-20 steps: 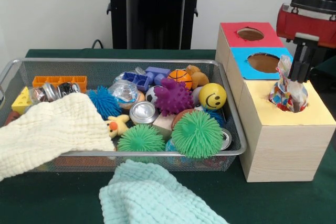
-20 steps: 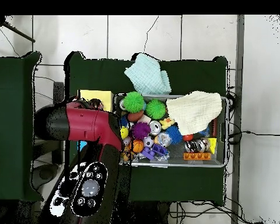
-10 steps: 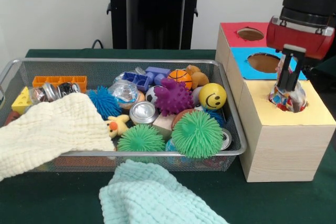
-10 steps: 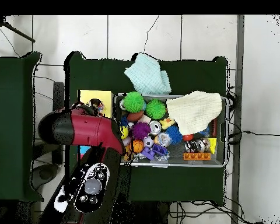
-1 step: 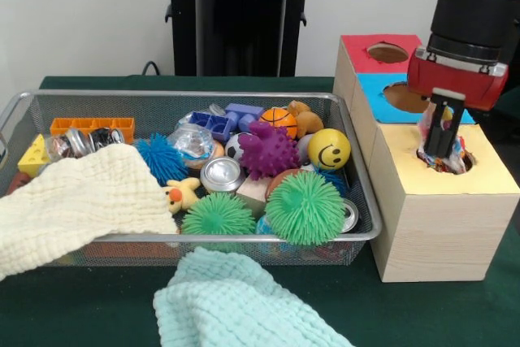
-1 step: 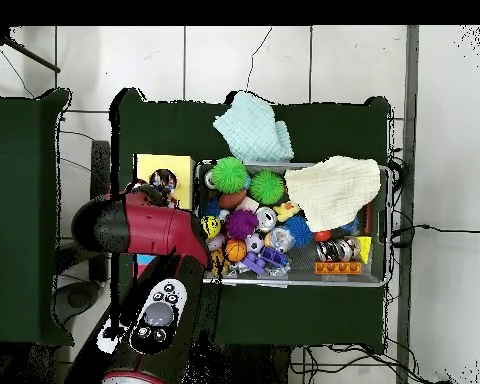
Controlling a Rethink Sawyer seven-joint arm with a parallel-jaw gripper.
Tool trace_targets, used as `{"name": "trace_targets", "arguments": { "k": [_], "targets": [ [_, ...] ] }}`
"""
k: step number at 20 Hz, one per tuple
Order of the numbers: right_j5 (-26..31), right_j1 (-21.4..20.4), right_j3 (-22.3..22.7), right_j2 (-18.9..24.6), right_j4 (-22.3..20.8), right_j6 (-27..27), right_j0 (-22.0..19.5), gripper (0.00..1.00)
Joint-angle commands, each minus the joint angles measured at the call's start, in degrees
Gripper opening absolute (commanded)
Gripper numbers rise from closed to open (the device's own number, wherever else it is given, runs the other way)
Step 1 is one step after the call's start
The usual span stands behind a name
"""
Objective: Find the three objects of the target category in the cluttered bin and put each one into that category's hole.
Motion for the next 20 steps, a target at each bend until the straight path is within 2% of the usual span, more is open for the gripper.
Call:
{"name": "trace_targets", "arguments": {
  "k": [1, 5, 9, 12, 15, 19, 20],
  "targets": [
    [0.67, 4.54, 3.63, 8.16, 3.46, 12.67, -0.61, 0.00],
    [2.35, 5.77, 2.40, 6.73, 5.46, 14.93, 1.74, 0.00],
    [-5.77, 9.93, 1.56, 10.37, 5.69, 12.26, 0.08, 0.00],
    [-7.88, 14.41, -1.49, 6.77, 7.69, 14.83, 3.40, 0.00],
    [-13.28, 17.57, -2.22, 7.58, 11.15, 17.47, 4.68, 0.00],
    [-16.40, 21.68, -4.02, 6.63, 17.50, 19.40, 7.24, 0.00],
    [-16.48, 22.98, -4.77, 5.19, 19.83, 19.88, 8.66, 0.00]
  ]
}}
